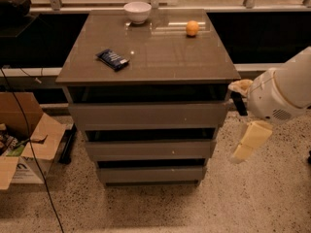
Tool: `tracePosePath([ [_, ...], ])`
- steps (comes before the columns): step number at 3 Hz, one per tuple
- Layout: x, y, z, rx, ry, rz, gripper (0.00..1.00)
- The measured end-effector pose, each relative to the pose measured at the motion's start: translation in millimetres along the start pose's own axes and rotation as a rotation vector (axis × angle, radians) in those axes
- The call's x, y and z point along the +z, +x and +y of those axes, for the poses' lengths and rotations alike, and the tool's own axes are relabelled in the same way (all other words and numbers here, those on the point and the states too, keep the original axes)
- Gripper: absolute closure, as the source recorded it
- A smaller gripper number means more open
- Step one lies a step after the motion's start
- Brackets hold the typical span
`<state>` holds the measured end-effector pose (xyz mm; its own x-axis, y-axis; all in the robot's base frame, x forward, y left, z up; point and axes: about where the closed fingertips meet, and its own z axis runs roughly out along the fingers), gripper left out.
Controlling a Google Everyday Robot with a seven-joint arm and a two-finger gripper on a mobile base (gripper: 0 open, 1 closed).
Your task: Open middle drawer
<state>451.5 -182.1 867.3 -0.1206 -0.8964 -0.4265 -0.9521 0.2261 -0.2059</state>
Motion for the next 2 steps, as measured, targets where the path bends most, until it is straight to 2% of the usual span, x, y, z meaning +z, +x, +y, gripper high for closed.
tracePosePath([
  [1, 48.3, 18.1, 0.0, 0.011, -0.071, -0.018, 0.00],
  [2, 48.6, 18.1, 0.0, 0.011, -0.071, -0.017, 0.00],
])
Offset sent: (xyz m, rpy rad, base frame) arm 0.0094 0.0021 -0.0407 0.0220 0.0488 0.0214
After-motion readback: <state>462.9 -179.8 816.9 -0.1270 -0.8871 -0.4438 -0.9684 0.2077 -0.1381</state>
